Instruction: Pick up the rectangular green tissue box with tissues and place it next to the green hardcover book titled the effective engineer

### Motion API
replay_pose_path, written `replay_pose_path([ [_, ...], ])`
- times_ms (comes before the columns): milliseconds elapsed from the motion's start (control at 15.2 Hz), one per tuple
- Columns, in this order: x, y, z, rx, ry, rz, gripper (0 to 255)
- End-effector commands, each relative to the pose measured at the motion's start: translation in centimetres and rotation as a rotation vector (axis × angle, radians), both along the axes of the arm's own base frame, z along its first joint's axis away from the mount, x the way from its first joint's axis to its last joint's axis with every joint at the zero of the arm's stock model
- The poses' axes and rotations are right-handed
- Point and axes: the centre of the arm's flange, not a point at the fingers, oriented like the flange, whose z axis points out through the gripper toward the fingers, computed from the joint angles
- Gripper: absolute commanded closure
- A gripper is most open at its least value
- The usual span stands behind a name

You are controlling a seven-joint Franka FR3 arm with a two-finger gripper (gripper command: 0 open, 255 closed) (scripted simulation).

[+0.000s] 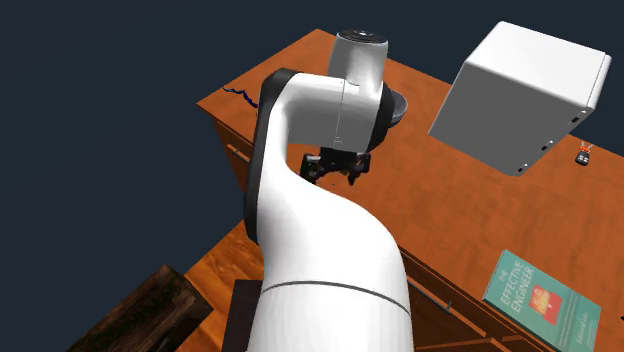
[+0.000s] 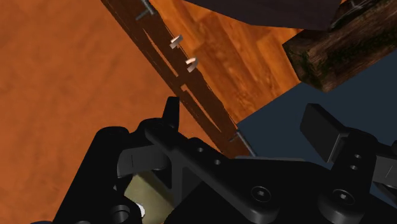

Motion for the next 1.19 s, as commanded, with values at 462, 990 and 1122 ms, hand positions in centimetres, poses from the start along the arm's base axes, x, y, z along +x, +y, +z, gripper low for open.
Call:
replay_pose_path([
  [462,10.0,-7.1,-2.3,0.169,-0.072,0.043,0],
  [990,19.1,-12.5,-4.6,0.321,-0.134,0.080,0],
  [1122,20.4,-13.2,-5.0,0.341,-0.142,0.085,0],
])
